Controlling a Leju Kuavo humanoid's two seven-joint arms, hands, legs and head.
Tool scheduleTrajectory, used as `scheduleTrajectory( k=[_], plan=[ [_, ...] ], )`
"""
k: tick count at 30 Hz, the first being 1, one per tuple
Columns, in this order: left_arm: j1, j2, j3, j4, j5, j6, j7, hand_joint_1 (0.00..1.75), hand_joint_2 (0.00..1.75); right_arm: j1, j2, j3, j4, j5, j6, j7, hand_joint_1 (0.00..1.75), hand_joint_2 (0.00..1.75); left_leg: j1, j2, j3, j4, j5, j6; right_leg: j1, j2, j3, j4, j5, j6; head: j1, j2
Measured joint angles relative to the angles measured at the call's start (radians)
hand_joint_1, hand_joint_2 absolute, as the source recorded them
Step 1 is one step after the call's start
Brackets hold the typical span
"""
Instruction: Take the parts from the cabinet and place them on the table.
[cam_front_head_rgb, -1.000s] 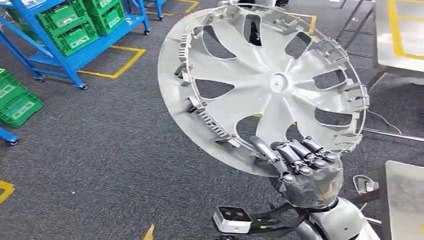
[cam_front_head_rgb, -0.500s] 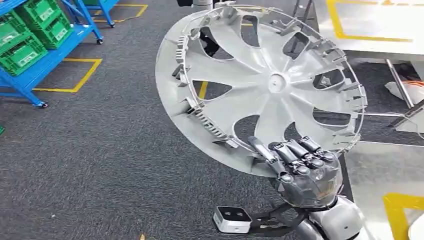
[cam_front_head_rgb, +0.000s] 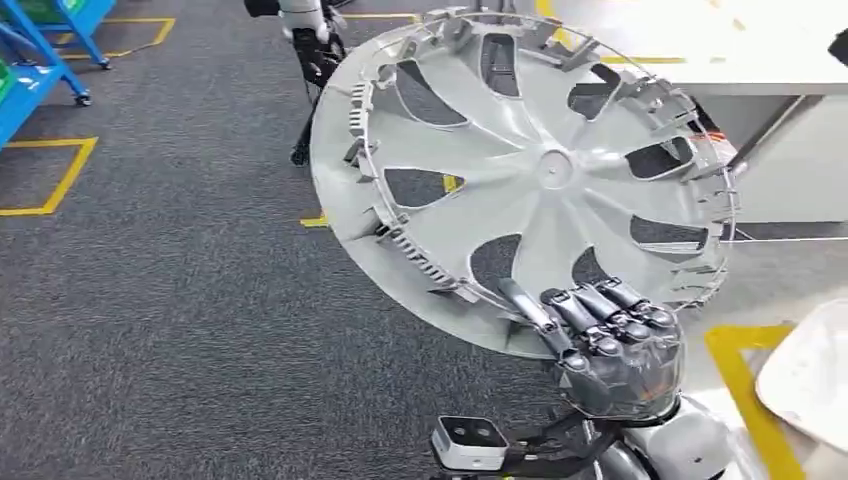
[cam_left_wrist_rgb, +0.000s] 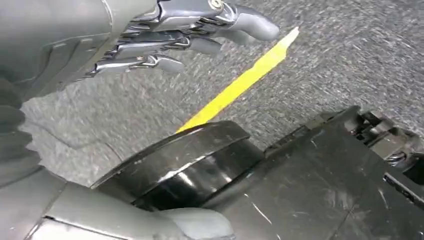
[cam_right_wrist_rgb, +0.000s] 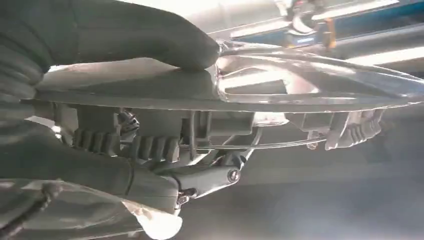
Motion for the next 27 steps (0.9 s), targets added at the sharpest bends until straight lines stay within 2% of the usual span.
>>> scheduleTrajectory(
  k=[1,2,3,4,5,7,8,9,10,11,12,13,14,15,16,17,18,19,20,22,23,24,25,26,27],
  plan=[
    [0.000,0.000,0.000,0.000,0.000,0.000,0.000,0.00,1.75,0.001,0.000,0.000,0.000,0.000,0.000,0.001,1.75,1.75,0.000,0.012,0.002,0.000,-0.002,-0.002,0.000,-0.007,0.039,-0.069,0.036,-0.001,0.000,0.000],
    [0.000,0.000,0.000,0.000,0.000,0.000,0.001,0.00,1.75,0.001,0.000,0.000,0.000,0.000,0.000,0.002,1.75,1.75,0.000,0.022,0.006,0.000,-0.006,-0.005,0.001,-0.019,0.092,-0.161,0.073,-0.003,0.000,0.000],
    [0.000,0.000,0.000,0.000,-0.001,0.000,0.003,0.00,1.75,0.000,0.000,0.000,0.000,0.000,0.000,0.003,1.75,1.75,-0.001,0.032,0.011,0.000,-0.010,-0.009,0.004,-0.056,0.139,-0.248,0.089,-0.008,0.000,0.000],
    [0.000,0.000,0.000,0.000,-0.002,0.000,0.003,0.00,1.75,-0.004,0.000,0.000,0.000,0.000,0.000,0.003,1.75,1.75,-0.010,0.040,0.009,0.002,-0.015,-0.016,0.020,-0.086,0.160,-0.268,0.072,-0.016,0.000,0.000],
    [0.001,0.000,0.000,0.000,-0.002,0.000,0.003,0.00,1.75,-0.005,0.000,0.000,0.000,0.000,0.000,0.005,1.75,1.75,-0.010,0.045,0.008,0.003,-0.015,-0.020,0.016,-0.069,0.158,-0.268,0.075,-0.031,-0.003,0.000],
    [-0.001,0.000,0.000,0.000,-0.002,0.001,0.003,0.00,1.75,-0.002,0.000,0.000,0.000,0.000,0.000,0.007,1.75,1.75,-0.010,0.065,0.015,0.000,-0.016,-0.026,0.021,-0.051,0.152,-0.266,0.073,-0.040,-0.001,0.000],
    [-0.003,-0.001,-0.001,0.000,-0.002,0.001,0.003,0.00,1.75,-0.002,0.000,0.000,0.000,0.000,0.000,0.007,1.75,1.75,-0.010,0.074,0.019,-0.001,-0.021,-0.033,0.018,-0.039,0.155,-0.273,0.076,-0.048,-0.001,0.000],
    [-0.003,0.000,-0.001,0.000,-0.002,0.001,0.004,0.00,1.75,-0.001,0.000,0.000,-0.001,0.000,0.000,0.007,1.75,1.75,-0.006,0.033,0.017,0.014,-0.036,-0.040,0.012,-0.031,0.159,-0.278,0.079,-0.054,-0.002,0.000],
    [-0.002,-0.001,-0.001,0.000,-0.002,0.001,0.005,0.00,1.75,-0.004,0.000,0.000,0.000,0.000,0.000,0.007,1.75,1.75,-0.002,-0.009,-0.002,0.055,-0.062,-0.042,0.010,-0.022,0.159,-0.278,0.079,-0.060,-0.006,0.000],
    [-0.001,-0.001,-0.001,0.000,-0.002,0.001,0.005,0.00,1.75,-0.004,0.000,0.000,0.000,0.000,0.000,0.007,1.75,1.75,-0.001,-0.028,-0.038,0.130,-0.101,-0.044,0.010,-0.012,0.159,-0.278,0.078,-0.066,-0.006,0.000],
    [-0.005,-0.001,0.000,0.000,0.000,0.000,0.004,0.00,1.75,-0.004,0.000,0.000,0.000,0.000,0.000,0.007,1.75,1.75,0.000,-0.035,-0.075,0.211,-0.137,-0.046,0.010,-0.002,0.160,-0.278,0.078,-0.067,-0.006,0.000],
    [-0.012,0.000,0.000,0.000,0.000,0.000,0.004,0.00,1.75,-0.005,0.000,0.000,0.000,0.000,0.000,0.007,1.75,1.75,-0.001,-0.037,-0.109,0.282,-0.160,-0.048,0.011,0.010,0.161,-0.278,0.078,-0.067,-0.006,0.000],
    [-0.015,0.000,0.000,0.000,0.000,-0.002,0.004,0.00,1.75,-0.005,0.000,0.000,0.001,0.000,0.000,0.007,1.75,1.75,0.000,-0.037,-0.122,0.311,-0.156,-0.049,0.012,0.023,0.163,-0.278,0.078,-0.067,-0.006,0.000],
    [-0.015,0.000,0.000,0.000,0.000,-0.002,0.004,0.00,1.75,-0.005,0.000,0.000,0.002,0.000,0.000,0.007,1.75,1.75,0.000,-0.037,-0.116,0.299,-0.135,-0.048,0.012,0.035,0.165,-0.278,0.078,-0.067,-0.006,0.000],
    [-0.015,0.000,0.000,0.000,-0.001,-0.002,0.005,0.00,1.75,-0.005,0.000,0.000,0.003,0.000,0.000,0.007,1.75,1.75,0.001,-0.039,-0.092,0.240,-0.086,-0.046,0.011,0.054,0.166,-0.276,0.078,-0.066,-0.006,0.000],
    [-0.013,0.000,0.000,0.000,-0.003,-0.002,0.006,0.00,1.75,-0.005,0.000,0.000,0.004,0.000,0.000,0.007,1.75,1.75,0.003,-0.048,-0.058,0.156,-0.034,-0.044,0.010,0.069,0.168,-0.274,0.078,-0.066,-0.006,0.000],
    [-0.009,0.000,0.000,0.000,-0.004,-0.002,0.008,0.00,1.75,-0.006,0.000,0.000,0.004,0.000,0.000,0.008,1.75,1.75,0.006,-0.075,-0.027,0.073,0.012,-0.042,0.010,0.083,0.168,-0.272,0.077,-0.063,-0.006,0.000],
    [-0.005,0.001,0.000,0.001,-0.004,-0.002,0.008,0.00,1.75,-0.007,0.000,0.000,0.005,0.000,0.000,0.009,1.75,1.75,0.009,-0.129,-0.020,0.054,0.002,-0.040,0.012,0.093,0.163,-0.269,0.079,-0.057,-0.006,0.000],
    [-0.004,0.000,0.000,0.002,-0.003,-0.002,0.008,0.00,1.75,-0.012,0.000,0.000,0.006,0.000,0.000,0.009,1.75,1.75,0.014,-0.133,-0.011,0.020,-0.004,-0.037,0.011,0.106,0.151,-0.262,0.082,-0.052,-0.006,0.000],
    [-0.008,0.000,0.000,0.002,-0.003,-0.002,0.008,0.00,1.75,-0.008,0.000,0.000,0.006,0.000,0.000,0.010,1.75,1.75,0.006,-0.118,-0.015,0.022,-0.007,-0.029,0.002,0.125,0.138,-0.270,0.093,-0.035,-0.005,0.000],
    [-0.008,-0.001,0.000,0.002,-0.003,-0.002,0.008,0.00,1.75,-0.007,0.000,0.001,0.006,0.000,0.000,0.011,1.75,1.75,0.007,-0.106,-0.013,0.014,-0.002,-0.021,0.003,0.136,0.136,-0.271,0.097,-0.028,-0.006,0.000],
    [-0.008,-0.002,-0.001,0.002,-0.003,-0.001,0.008,0.00,1.75,-0.006,0.000,0.001,0.007,0.000,0.000,0.011,1.75,1.75,0.013,-0.088,-0.009,0.005,0.005,-0.012,0.002,0.122,0.123,-0.264,0.090,-0.028,-0.005,0.000],
    [-0.007,-0.001,-0.001,0.002,-0.005,-0.001,0.009,0.00,1.75,-0.008,0.000,0.002,0.007,0.000,0.000,0.011,1.75,1.75,0.010,-0.076,-0.006,0.001,0.006,-0.007,0.008,0.067,0.111,-0.233,0.066,-0.024,-0.001,0.000],
    [-0.004,-0.001,-0.001,0.002,-0.004,-0.001,0.009,0.00,1.75,-0.011,0.000,0.004,0.007,0.000,0.000,0.011,1.75,1.75,0.008,-0.063,-0.007,0.001,0.006,-0.005,0.008,0.035,0.082,-0.171,0.032,-0.020,0.002,0.000],
    [-0.003,0.000,0.000,0.002,-0.003,-0.001,0.009,0.00,1.75,-0.011,0.000,0.004,0.008,0.000,0.000,0.011,1.75,1.75,0.006,-0.049,-0.007,0.002,0.006,-0.004,0.006,0.017,0.044,-0.089,-0.003,-0.016,0.002,0.000]
  ],
)
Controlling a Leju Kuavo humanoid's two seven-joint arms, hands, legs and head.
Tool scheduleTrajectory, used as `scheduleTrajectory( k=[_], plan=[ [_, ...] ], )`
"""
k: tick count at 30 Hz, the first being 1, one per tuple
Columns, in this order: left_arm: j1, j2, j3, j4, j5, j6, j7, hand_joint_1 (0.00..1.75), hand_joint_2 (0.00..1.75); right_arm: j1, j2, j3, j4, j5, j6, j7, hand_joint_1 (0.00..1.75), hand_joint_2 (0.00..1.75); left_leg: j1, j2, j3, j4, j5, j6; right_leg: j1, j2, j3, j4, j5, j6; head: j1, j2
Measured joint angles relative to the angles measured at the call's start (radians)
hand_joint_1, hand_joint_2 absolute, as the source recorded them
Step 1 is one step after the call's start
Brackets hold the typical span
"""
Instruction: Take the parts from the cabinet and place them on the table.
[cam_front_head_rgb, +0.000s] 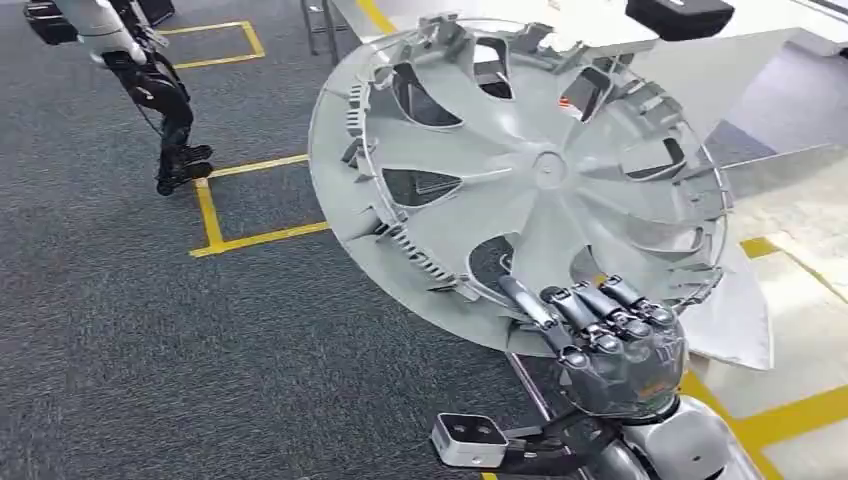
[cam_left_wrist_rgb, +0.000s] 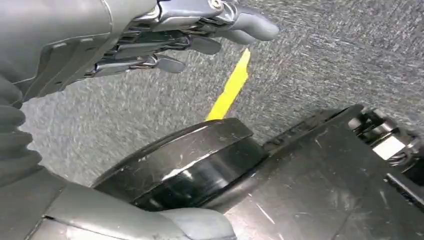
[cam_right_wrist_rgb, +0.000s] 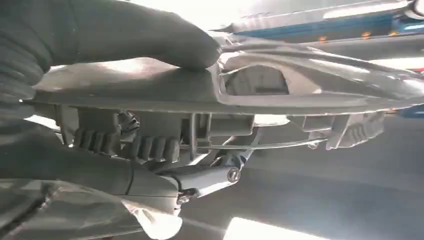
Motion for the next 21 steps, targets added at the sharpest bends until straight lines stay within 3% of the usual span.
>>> scheduleTrajectory(
  k=[1,2,3,5,6,7,8,11,12,13,14,15,17,18,19,21],
  plan=[
    [0.000,0.002,0.000,0.000,0.000,0.000,0.000,0.00,1.75,0.001,0.000,0.000,0.001,0.000,0.000,0.001,1.75,1.75,-0.002,0.015,0.000,0.000,-0.001,0.001,-0.002,-0.009,-0.034,0.073,-0.025,0.003,0.000,0.000],
    [0.001,0.003,0.000,0.000,0.000,0.000,0.000,0.00,1.75,0.001,0.000,0.000,0.002,0.000,0.000,0.003,1.75,1.75,-0.002,0.028,0.001,0.000,-0.002,0.002,-0.004,-0.012,-0.057,0.119,-0.032,0.005,0.001,0.000],
    [0.001,0.004,0.000,0.000,0.000,0.000,0.000,0.00,1.75,0.003,0.000,0.000,0.004,0.000,0.000,0.005,1.75,1.75,-0.002,0.044,0.003,0.000,-0.004,0.002,-0.006,-0.014,-0.055,0.115,-0.016,0.006,0.000,0.000],
    [0.001,0.004,0.000,0.000,0.000,0.000,0.001,0.00,1.75,0.005,0.000,0.000,0.005,0.000,0.000,0.007,1.75,1.75,-0.002,0.067,0.008,0.000,-0.010,-0.001,-0.006,-0.030,0.014,-0.012,0.055,0.006,0.001,0.000],
    [0.001,0.003,0.000,0.000,-0.001,0.000,0.002,0.00,1.75,0.004,0.000,0.000,0.005,0.000,0.000,0.007,1.75,1.75,-0.002,0.079,0.013,0.000,-0.014,-0.005,-0.006,-0.053,0.072,-0.116,0.095,0.004,0.000,0.000],
    [0.002,0.005,0.000,0.000,-0.002,0.000,0.002,0.00,1.75,0.003,0.000,0.000,0.005,0.000,0.000,0.007,1.75,1.75,-0.006,0.087,0.016,0.000,-0.018,-0.011,0.005,-0.102,0.101,-0.166,0.077,0.004,0.001,0.000],
    [0.003,0.005,0.000,0.000,-0.002,0.000,0.003,0.00,1.75,0.000,0.000,0.001,0.005,0.000,0.000,0.006,1.75,1.75,-0.014,0.096,0.014,0.006,-0.023,-0.017,0.009,-0.098,0.112,-0.181,0.078,-0.009,0.001,0.000],
    [0.001,0.005,0.000,0.000,-0.002,0.000,0.003,0.00,1.75,0.003,0.000,0.000,0.005,0.000,0.000,0.007,1.75,1.75,-0.014,0.126,0.025,-0.002,-0.027,-0.029,0.012,-0.063,0.104,-0.176,0.074,-0.026,0.000,0.000],
    [-0.001,0.005,-0.001,0.000,-0.002,0.000,0.003,0.00,1.75,0.004,0.000,0.001,0.005,0.000,0.000,0.007,1.75,1.75,-0.012,0.133,0.028,0.000,-0.038,-0.037,0.005,-0.050,0.112,-0.184,0.077,-0.036,-0.002,0.000],
    [-0.001,0.005,-0.001,0.000,-0.002,0.000,0.003,0.00,1.75,0.006,0.000,0.000,0.005,0.000,0.000,0.007,1.75,1.75,-0.008,0.100,0.029,0.014,-0.048,-0.041,0.004,-0.044,0.114,-0.184,0.077,-0.038,-0.002,0.000],
    [0.000,0.005,-0.001,0.000,-0.002,0.000,0.003,0.00,1.75,0.003,0.000,0.000,0.006,0.000,0.000,0.007,1.75,1.75,-0.006,0.048,0.001,0.078,-0.086,-0.042,0.003,-0.033,0.115,-0.184,0.077,-0.045,-0.010,0.000],
    [0.000,0.005,0.000,0.000,0.001,0.000,0.003,0.00,1.75,0.004,0.000,0.001,0.006,0.000,0.000,0.007,1.75,1.75,-0.005,0.024,-0.037,0.157,-0.125,-0.044,0.003,-0.022,0.116,-0.184,0.076,-0.048,-0.011,0.000],
    [-0.012,0.005,0.001,0.000,0.003,-0.003,0.000,0.00,1.75,0.003,0.000,0.000,0.006,0.000,0.000,0.007,1.75,1.75,-0.007,0.011,-0.112,0.315,-0.184,-0.043,0.006,0.002,0.118,-0.184,0.075,-0.051,-0.012,0.000],
    [-0.015,0.005,0.001,0.000,0.003,-0.003,0.000,0.00,1.75,0.004,0.000,0.000,0.006,0.000,0.000,0.007,1.75,1.75,-0.008,0.011,-0.121,0.331,-0.176,-0.042,0.007,0.015,0.120,-0.184,0.075,-0.051,-0.011,0.000],
    [-0.015,0.005,0.001,0.000,0.003,-0.002,0.000,0.00,1.75,0.004,0.000,0.000,0.007,0.000,0.000,0.007,1.75,1.75,-0.008,0.010,-0.112,0.304,-0.141,-0.037,0.007,0.031,0.123,-0.184,0.075,-0.051,-0.012,0.000],
    [-0.012,0.005,0.001,0.000,0.001,-0.002,0.001,0.00,1.75,0.004,0.000,0.000,0.007,0.000,0.000,0.007,1.75,1.75,-0.008,-0.005,-0.055,0.153,-0.036,-0.028,0.007,0.062,0.126,-0.183,0.075,-0.050,-0.011,0.000]
  ],
)
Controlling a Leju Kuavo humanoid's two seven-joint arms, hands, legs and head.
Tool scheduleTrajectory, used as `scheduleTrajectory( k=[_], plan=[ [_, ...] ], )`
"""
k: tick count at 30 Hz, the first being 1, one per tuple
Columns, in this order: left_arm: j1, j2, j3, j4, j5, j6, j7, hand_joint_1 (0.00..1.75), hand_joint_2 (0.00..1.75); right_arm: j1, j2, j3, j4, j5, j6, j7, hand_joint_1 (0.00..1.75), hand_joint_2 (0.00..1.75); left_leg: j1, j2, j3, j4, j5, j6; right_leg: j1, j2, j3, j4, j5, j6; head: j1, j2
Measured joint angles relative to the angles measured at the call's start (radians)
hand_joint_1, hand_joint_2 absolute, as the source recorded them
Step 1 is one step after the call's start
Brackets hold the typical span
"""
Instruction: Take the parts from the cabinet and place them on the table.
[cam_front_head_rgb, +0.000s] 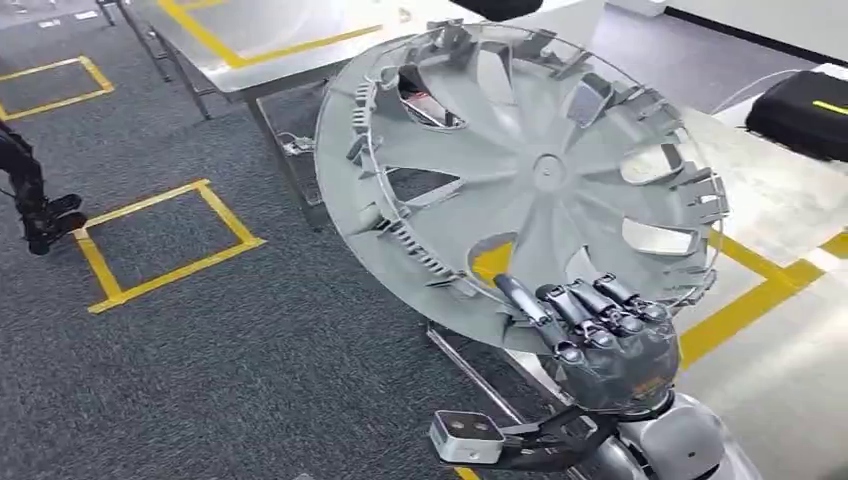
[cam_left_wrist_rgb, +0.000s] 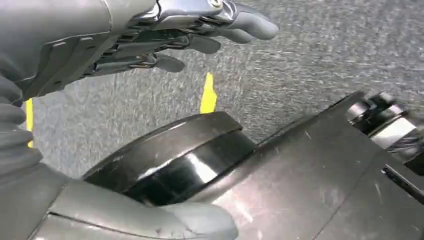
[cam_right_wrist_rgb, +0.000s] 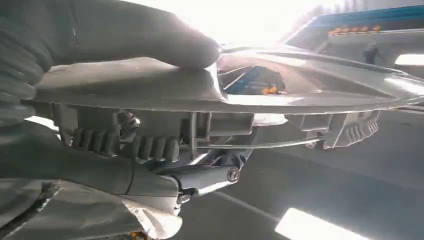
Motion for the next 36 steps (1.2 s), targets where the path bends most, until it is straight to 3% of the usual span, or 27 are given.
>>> scheduleTrajectory(
  k=[1,2,5,7,8,9,11,12,13,14,15,16,17,18,19,21,22,23,24,26,27,28,30,31,32,33,36],
  plan=[
    [0.005,0.000,0.000,0.000,-0.001,0.000,0.001,0.00,1.75,0.000,0.000,0.000,0.000,0.000,0.000,0.000,1.75,1.75,0.000,-0.033,0.029,-0.085,0.047,0.004,-0.001,0.013,0.000,0.000,0.000,0.002,0.000,0.000],
    [0.009,0.002,0.000,0.000,-0.001,0.001,0.002,0.00,1.75,-0.002,0.000,0.000,0.000,0.000,0.000,0.000,1.75,1.75,0.004,-0.084,0.035,-0.108,0.040,0.008,0.002,0.024,-0.006,0.003,0.003,0.008,0.001,0.000],
    [0.006,-0.001,0.000,0.000,0.000,0.001,0.002,0.00,1.75,0.000,0.000,0.000,0.000,0.000,0.000,0.003,1.75,1.75,-0.001,-0.065,0.043,-0.139,0.031,0.013,-0.011,0.055,-0.025,-0.001,0.016,0.029,0.000,0.000],
    [0.006,-0.007,0.000,0.000,0.000,0.001,0.002,0.00,1.75,0.001,0.000,0.000,0.000,0.000,0.000,0.006,1.75,1.75,0.011,-0.035,0.051,-0.160,0.043,0.027,-0.010,0.068,-0.031,0.002,0.014,0.036,0.001,0.000],
    [0.007,-0.002,0.000,0.000,0.000,0.001,0.002,0.00,1.75,0.002,0.000,0.001,0.000,0.000,0.000,0.006,1.75,1.75,0.008,-0.024,0.056,-0.165,0.045,0.029,-0.002,0.003,-0.046,0.027,-0.006,0.040,0.003,0.000],
    [0.009,-0.004,0.000,0.000,0.000,0.001,0.002,0.00,1.75,-0.002,0.000,0.002,0.000,0.000,0.000,0.006,1.75,1.75,0.007,-0.010,0.056,-0.165,0.045,0.031,-0.002,-0.036,-0.074,0.086,-0.041,0.043,0.011,0.000],
    [0.012,-0.003,0.000,0.000,0.001,0.002,0.002,0.00,1.75,-0.004,0.000,0.004,0.000,0.000,0.000,0.010,1.75,1.75,0.004,0.021,0.056,-0.165,0.043,0.033,-0.005,-0.071,-0.150,0.249,-0.107,0.051,0.010,0.000],
    [0.012,-0.002,0.000,0.000,0.001,0.002,0.002,0.00,1.75,-0.004,0.000,0.004,0.000,0.000,0.000,0.012,1.75,1.75,0.004,0.032,0.056,-0.165,0.042,0.034,-0.007,-0.075,-0.171,0.291,-0.116,0.053,0.011,0.000],
    [0.013,-0.002,0.000,0.000,0.001,0.002,0.002,0.00,1.75,-0.003,0.000,0.004,0.001,0.000,0.000,0.015,1.75,1.75,0.005,0.049,0.058,-0.165,0.040,0.032,-0.010,-0.078,-0.173,0.293,-0.100,0.056,0.012,0.000],
    [0.013,-0.002,0.000,0.000,0.001,0.002,0.002,0.00,1.75,-0.003,0.000,0.004,0.001,0.000,0.000,0.019,1.75,1.75,0.005,0.062,0.061,-0.165,0.037,0.031,-0.012,-0.082,-0.150,0.250,-0.070,0.058,0.011,0.000],
    [0.013,-0.002,0.000,0.000,0.001,0.002,0.003,0.00,1.75,-0.002,0.000,0.005,0.001,0.000,0.000,0.019,1.75,1.75,0.006,0.074,0.066,-0.165,0.033,0.028,-0.013,-0.094,-0.105,0.166,-0.026,0.057,0.011,0.000],
    [0.013,-0.002,0.000,0.000,0.001,0.002,0.003,0.00,1.75,-0.002,0.000,0.005,0.001,0.000,0.000,0.021,1.75,1.75,0.006,0.084,0.072,-0.165,0.028,0.023,-0.012,-0.121,-0.055,0.076,0.012,0.057,0.011,0.000],
    [0.014,-0.002,0.000,0.000,0.001,0.002,0.004,0.00,1.75,-0.005,0.000,0.005,0.001,0.000,0.000,0.021,1.75,1.75,0.004,0.092,0.077,-0.165,0.024,0.018,-0.009,-0.160,-0.028,0.018,0.013,0.057,0.012,0.000],
    [0.016,-0.001,0.000,0.000,0.001,0.002,0.004,0.00,1.75,-0.010,0.000,0.005,0.001,0.000,0.000,0.021,1.75,1.75,-0.007,0.101,0.076,-0.157,0.016,0.010,0.005,-0.187,-0.005,-0.007,0.001,0.047,0.014,0.000],
    [0.017,-0.001,0.000,0.000,0.001,0.003,0.004,0.00,1.75,-0.011,0.000,0.005,0.001,0.000,0.000,0.021,1.75,1.75,-0.009,0.112,0.076,-0.160,0.016,0.007,0.003,-0.174,-0.010,0.001,-0.002,0.034,0.011,0.000],
    [0.016,0.000,0.000,0.000,0.001,0.003,0.004,0.00,1.75,-0.007,0.000,0.005,0.001,0.000,0.000,0.023,1.75,1.75,-0.010,0.139,0.086,-0.162,0.010,0.002,0.004,-0.146,-0.015,0.002,-0.005,0.026,0.008,0.000],
    [0.014,0.000,0.000,0.000,0.001,0.003,0.004,0.00,1.75,-0.007,0.000,0.005,0.000,0.000,0.000,0.023,1.75,1.75,-0.007,0.140,0.088,-0.160,-0.002,-0.006,-0.002,-0.131,-0.010,-0.002,-0.002,0.018,0.007,0.000],
    [0.012,0.000,0.000,0.000,0.001,0.003,0.004,0.00,1.75,-0.005,0.000,0.005,0.000,0.000,0.000,0.023,1.75,1.75,-0.004,0.095,0.086,-0.144,-0.015,-0.010,-0.003,-0.122,-0.009,-0.002,-0.002,0.014,0.004,0.000],
    [0.014,-0.001,0.000,0.000,0.001,0.003,0.004,0.00,1.75,-0.006,0.000,0.005,0.001,0.000,0.000,0.023,1.75,1.75,0.000,0.049,0.056,-0.077,-0.051,-0.012,-0.004,-0.110,-0.008,-0.002,-0.003,0.006,0.000,0.000],
    [0.007,-0.001,0.001,0.000,0.007,0.002,-0.001,0.00,1.75,-0.006,0.000,0.005,0.001,0.000,0.000,0.024,1.75,1.75,-0.001,0.020,-0.031,0.097,-0.123,-0.013,-0.002,-0.083,-0.007,-0.002,-0.004,0.001,-0.001,0.000],
    [0.001,0.000,0.002,0.000,0.008,-0.001,-0.002,0.00,1.75,-0.005,0.000,0.004,0.001,0.000,0.000,0.024,1.75,1.75,-0.002,0.018,-0.057,0.149,-0.135,-0.012,-0.001,-0.072,-0.005,-0.002,-0.004,0.000,-0.002,0.000],
    [-0.001,0.000,0.002,0.000,0.008,0.000,-0.002,0.00,1.75,-0.005,0.000,0.004,0.001,0.000,0.000,0.024,1.75,1.75,-0.002,0.018,-0.068,0.166,-0.121,-0.010,0.000,-0.055,-0.002,-0.002,-0.005,-0.001,0.000,0.000],
    [0.000,-0.001,0.002,0.000,0.008,0.000,-0.001,0.00,1.75,-0.003,0.000,0.004,0.001,0.000,0.000,0.023,1.75,1.75,-0.003,0.013,-0.037,0.077,-0.037,0.000,0.001,-0.022,0.003,-0.002,-0.005,-0.001,-0.001,0.000],
    [0.003,-0.001,0.002,0.000,0.008,0.000,-0.001,0.00,1.75,-0.002,0.000,0.004,0.001,0.000,0.000,0.023,1.75,1.75,-0.003,-0.006,-0.001,-0.024,0.025,0.008,0.001,-0.005,0.005,-0.002,-0.005,-0.001,-0.001,0.000],
    [0.008,-0.001,0.002,0.000,0.008,0.001,-0.001,0.00,1.75,-0.002,0.000,0.004,0.001,0.000,0.000,0.022,1.75,1.75,-0.003,-0.047,0.022,-0.101,0.058,0.014,-0.001,0.008,0.003,-0.002,-0.004,0.001,-0.001,0.000],
    [0.011,0.000,0.002,0.000,0.008,0.001,-0.001,0.00,1.75,-0.003,0.000,0.004,0.001,0.000,0.000,0.022,1.75,1.75,0.001,-0.072,0.028,-0.115,0.051,0.018,0.004,0.019,0.000,0.003,-0.003,0.006,0.001,0.000],
    [0.008,-0.003,0.002,0.000,0.008,0.001,-0.001,0.00,1.75,0.001,0.000,0.004,0.000,0.000,0.000,0.021,1.75,1.75,-0.006,-0.051,0.038,-0.141,0.040,0.020,-0.009,0.048,-0.017,-0.004,0.010,0.026,-0.002,0.000]
  ],
)
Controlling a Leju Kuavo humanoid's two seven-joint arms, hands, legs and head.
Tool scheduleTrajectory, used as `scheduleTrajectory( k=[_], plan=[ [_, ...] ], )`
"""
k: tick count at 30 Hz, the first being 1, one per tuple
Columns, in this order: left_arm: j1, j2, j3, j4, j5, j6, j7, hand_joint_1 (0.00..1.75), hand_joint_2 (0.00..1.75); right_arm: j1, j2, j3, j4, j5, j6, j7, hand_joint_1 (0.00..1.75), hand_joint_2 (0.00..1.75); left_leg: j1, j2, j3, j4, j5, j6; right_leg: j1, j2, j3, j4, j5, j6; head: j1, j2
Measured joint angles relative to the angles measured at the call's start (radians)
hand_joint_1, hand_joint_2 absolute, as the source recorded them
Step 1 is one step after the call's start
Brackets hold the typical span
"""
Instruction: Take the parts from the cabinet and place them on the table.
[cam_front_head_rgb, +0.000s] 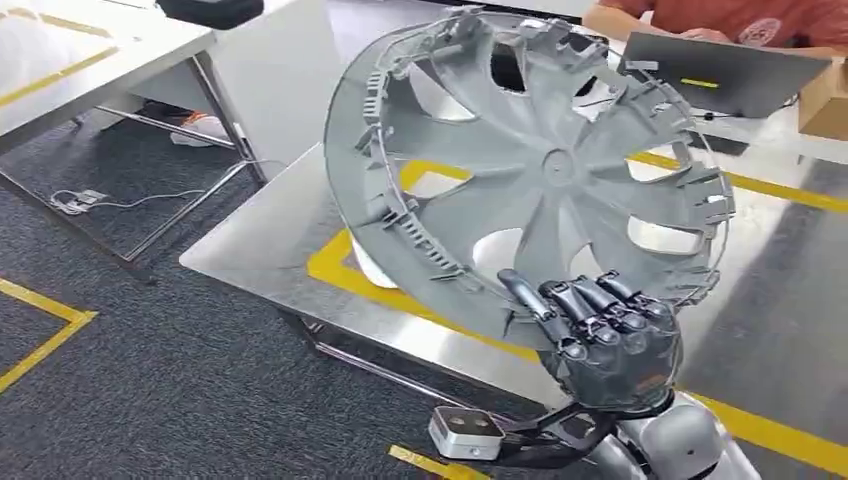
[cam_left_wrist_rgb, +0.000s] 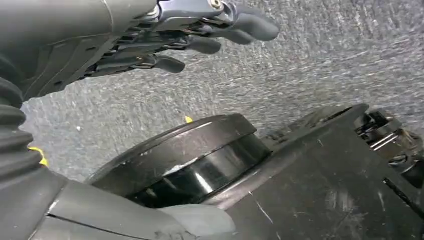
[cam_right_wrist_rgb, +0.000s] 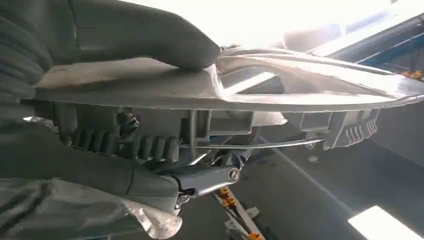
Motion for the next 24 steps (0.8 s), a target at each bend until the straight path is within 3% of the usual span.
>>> scheduleTrajectory(
  k=[1,2,3,4,6,7,8,10,11,12,13,14,17,18,19,20,21,22,23,24],
  plan=[
    [-0.001,-0.007,0.000,0.000,0.000,0.000,0.000,0.00,1.75,-0.001,0.000,0.000,0.000,0.000,0.000,0.000,1.75,1.75,0.010,0.014,0.005,-0.017,0.008,0.005,0.010,0.012,-0.002,-0.003,0.003,0.008,0.001,0.000],
    [0.000,-0.004,0.000,0.000,0.000,0.000,0.000,0.00,1.75,0.004,0.000,0.000,0.000,0.000,0.000,0.001,1.75,1.75,0.013,0.030,0.011,-0.027,0.014,0.008,0.009,-0.023,-0.011,0.006,-0.010,0.008,0.002,0.000],
    [0.002,-0.007,0.000,0.000,-0.001,0.000,0.000,0.00,1.75,-0.001,0.000,0.000,0.000,0.000,0.000,-0.002,1.75,1.75,0.014,0.039,0.013,-0.031,0.016,0.013,0.010,-0.070,-0.030,0.047,-0.040,0.014,0.014,0.000],
    [0.004,-0.007,0.000,0.000,-0.001,0.000,0.000,0.00,1.75,-0.002,0.000,0.000,0.000,0.000,0.000,-0.002,1.75,1.75,0.013,0.053,0.012,-0.031,0.016,0.014,0.008,-0.100,-0.063,0.117,-0.076,0.020,0.014,0.000],
    [0.005,-0.005,0.000,0.000,-0.001,0.000,0.000,0.00,1.75,-0.002,0.000,0.000,0.000,0.000,0.000,-0.002,1.75,1.75,0.013,0.081,0.012,-0.030,0.014,0.014,0.001,-0.121,-0.135,0.271,-0.133,0.031,0.013,0.000],
    [0.005,-0.004,0.000,0.000,-0.001,0.000,0.000,0.00,1.75,-0.001,0.000,0.000,0.000,0.000,0.000,-0.002,1.75,1.75,0.013,0.095,0.013,-0.030,0.012,0.014,-0.004,-0.124,-0.149,0.297,-0.131,0.036,0.013,0.000],
    [0.005,-0.004,0.000,0.000,-0.001,0.000,0.000,0.00,1.75,-0.001,0.000,0.000,0.000,0.000,0.000,-0.001,1.75,1.75,0.014,0.106,0.016,-0.030,0.010,0.011,-0.007,-0.127,-0.139,0.277,-0.109,0.040,0.014,0.000],
    [0.005,-0.005,0.000,0.000,-0.004,0.000,0.000,0.00,1.75,0.000,0.000,0.000,0.000,0.000,0.000,0.000,1.75,1.75,0.016,0.129,0.025,-0.029,0.003,0.004,-0.013,-0.150,-0.048,0.110,-0.022,0.045,0.014,0.000],
    [0.005,-0.005,0.000,0.000,-0.005,0.000,0.001,0.00,1.75,0.000,0.000,0.000,0.000,0.000,0.000,0.001,1.75,1.75,0.016,0.135,0.029,-0.028,-0.001,0.000,-0.013,-0.175,-0.012,0.047,0.003,0.046,0.014,0.000],
    [0.006,-0.005,0.000,0.000,-0.005,0.000,0.001,0.00,1.75,-0.001,0.000,0.000,0.000,0.000,0.000,0.002,1.75,1.75,0.015,0.141,0.032,-0.028,-0.004,-0.005,-0.010,-0.209,0.006,0.005,-0.002,0.048,0.014,0.000],
    [0.006,-0.003,0.000,0.000,-0.006,0.000,0.002,0.00,1.75,-0.004,0.000,0.000,0.000,0.000,0.000,0.002,1.75,1.75,0.005,0.147,0.032,-0.027,-0.008,-0.011,0.006,-0.233,0.026,-0.003,-0.018,0.043,0.017,0.000],
    [0.008,-0.003,0.000,0.000,-0.006,0.000,0.002,0.00,1.75,-0.004,0.000,0.000,0.000,0.000,0.000,0.001,1.75,1.75,0.003,0.153,0.030,-0.023,-0.011,-0.015,0.000,-0.215,0.022,-0.006,-0.014,0.024,0.014,0.000],
    [0.004,-0.002,0.000,0.000,-0.006,0.000,0.002,0.00,1.75,-0.001,0.000,-0.001,0.000,0.000,0.000,0.002,1.75,1.75,0.003,0.190,0.045,-0.026,-0.020,-0.027,0.002,-0.179,0.017,-0.003,-0.019,0.004,0.012,0.000],
    [0.004,-0.002,0.000,0.000,-0.006,0.000,0.003,0.00,1.75,0.001,0.000,-0.001,0.000,0.000,0.000,0.002,1.75,1.75,0.007,0.170,0.048,-0.018,-0.034,-0.036,-0.004,-0.168,0.021,-0.008,-0.016,-0.003,0.010,0.000],
    [0.004,-0.003,0.000,0.000,-0.006,0.000,0.003,0.00,1.75,-0.001,0.000,-0.001,0.000,0.000,0.000,0.002,1.75,1.75,0.010,0.121,0.033,0.019,-0.059,-0.039,-0.005,-0.158,0.022,-0.008,-0.016,-0.009,0.006,0.000],
    [0.006,-0.003,0.000,0.000,-0.006,0.000,0.003,0.00,1.75,-0.002,0.000,-0.001,0.000,0.000,0.000,0.002,1.75,1.75,0.011,0.092,-0.002,0.093,-0.097,-0.038,-0.004,-0.146,0.021,-0.007,-0.016,-0.014,0.003,0.000],
    [0.005,-0.003,0.001,0.000,-0.005,0.000,0.002,0.00,1.75,-0.002,0.000,-0.001,0.000,0.000,0.000,0.002,1.75,1.75,0.010,0.080,-0.032,0.154,-0.126,-0.039,-0.004,-0.137,0.021,-0.007,-0.016,-0.016,0.002,0.000],
    [-0.004,-0.003,0.001,0.000,-0.003,-0.002,0.000,0.00,1.75,-0.002,0.000,-0.001,0.001,0.000,0.000,0.002,1.75,1.75,0.009,0.071,-0.082,0.261,-0.167,-0.039,-0.002,-0.121,0.021,-0.007,-0.017,-0.018,0.002,0.000],
    [-0.009,-0.002,0.001,0.000,-0.004,-0.003,0.000,0.00,1.75,-0.002,0.000,-0.001,0.001,0.000,0.000,0.003,1.75,1.75,0.009,0.069,-0.102,0.301,-0.168,-0.036,0.000,-0.106,0.023,-0.007,-0.017,-0.018,0.002,0.000],
    [-0.009,-0.002,0.001,0.000,-0.004,-0.003,0.000,0.00,1.75,-0.002,0.000,-0.001,0.001,0.000,0.000,0.003,1.75,1.75,0.009,0.069,-0.100,0.294,-0.148,-0.034,0.000,-0.093,0.026,-0.007,-0.017,-0.018,0.003,0.000]
  ],
)
